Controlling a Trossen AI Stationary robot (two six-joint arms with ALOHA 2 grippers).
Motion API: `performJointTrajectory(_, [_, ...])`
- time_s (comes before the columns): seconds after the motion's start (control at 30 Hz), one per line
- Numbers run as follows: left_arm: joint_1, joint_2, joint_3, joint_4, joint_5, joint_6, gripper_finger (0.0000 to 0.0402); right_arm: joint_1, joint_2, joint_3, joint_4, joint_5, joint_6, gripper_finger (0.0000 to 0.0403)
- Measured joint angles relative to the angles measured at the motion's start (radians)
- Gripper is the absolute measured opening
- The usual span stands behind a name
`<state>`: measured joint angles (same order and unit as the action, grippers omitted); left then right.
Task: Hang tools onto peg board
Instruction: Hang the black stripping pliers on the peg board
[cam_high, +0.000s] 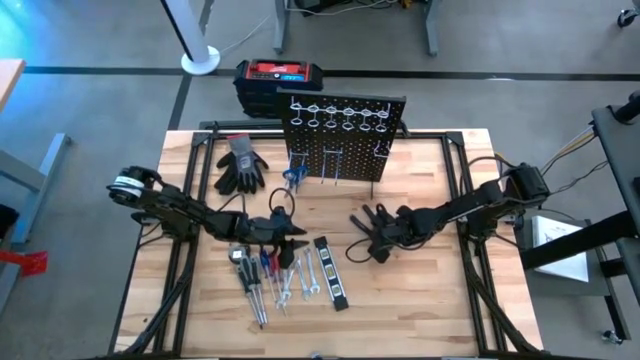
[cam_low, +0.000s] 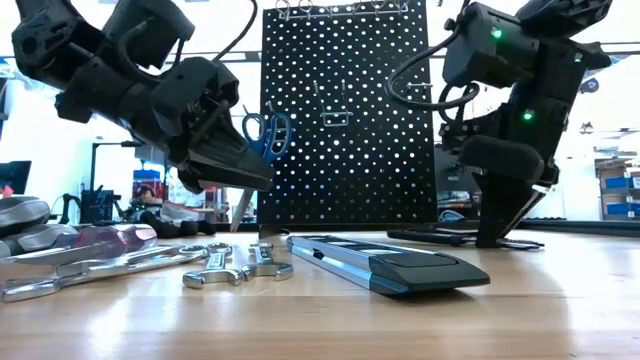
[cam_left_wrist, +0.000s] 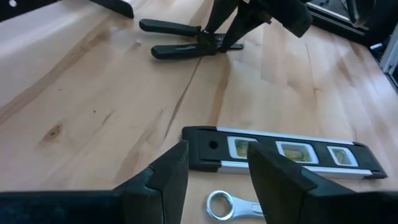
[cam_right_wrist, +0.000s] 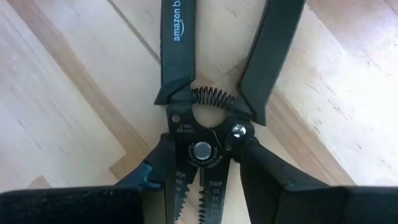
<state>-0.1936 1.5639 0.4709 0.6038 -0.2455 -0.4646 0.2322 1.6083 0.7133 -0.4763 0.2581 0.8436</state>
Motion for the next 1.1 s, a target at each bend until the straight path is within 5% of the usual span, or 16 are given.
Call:
performJointTrajectory(0.2, [-0.007,0.000,0.000,0.002,-0.007,-0.025,0.0155,0.057,-0.098,-0.010,-0.046,0.035,0.007,0.0107])
performJointTrajectory(0.27, [-0.007,0.000,0.001,0.002,-0.008,-0.027,0.0155,0.079,-0.149,-0.005,-0.033,0.086,0.020,0.0030])
performJointTrajectory(0.33, [-0.007,0.000,0.007,0.001,-0.008,-0.026,0.0155,0.106,-0.191,-0.005,-0.040,0.153,0.033,0.0002])
performJointTrajectory(0.57, [-0.006,0.000,0.044,0.001,-0.008,0.008,0.0155,0.164,-0.308,-0.006,-0.058,0.270,0.075,0.0003])
performJointTrajectory(0.8, [-0.005,0.014,0.095,0.001,-0.008,0.072,0.0155,0.158,-0.236,-0.016,0.021,0.307,0.208,0.0001])
performJointTrajectory(0.93, [0.005,0.090,0.159,0.003,-0.007,0.124,0.0155,0.122,-0.158,-0.016,0.045,0.224,0.307,0.0031])
performJointTrajectory(1.1, [0.023,0.227,0.262,-0.014,-0.008,0.126,0.0155,0.062,-0.098,-0.022,0.072,0.079,0.374,0.0118])
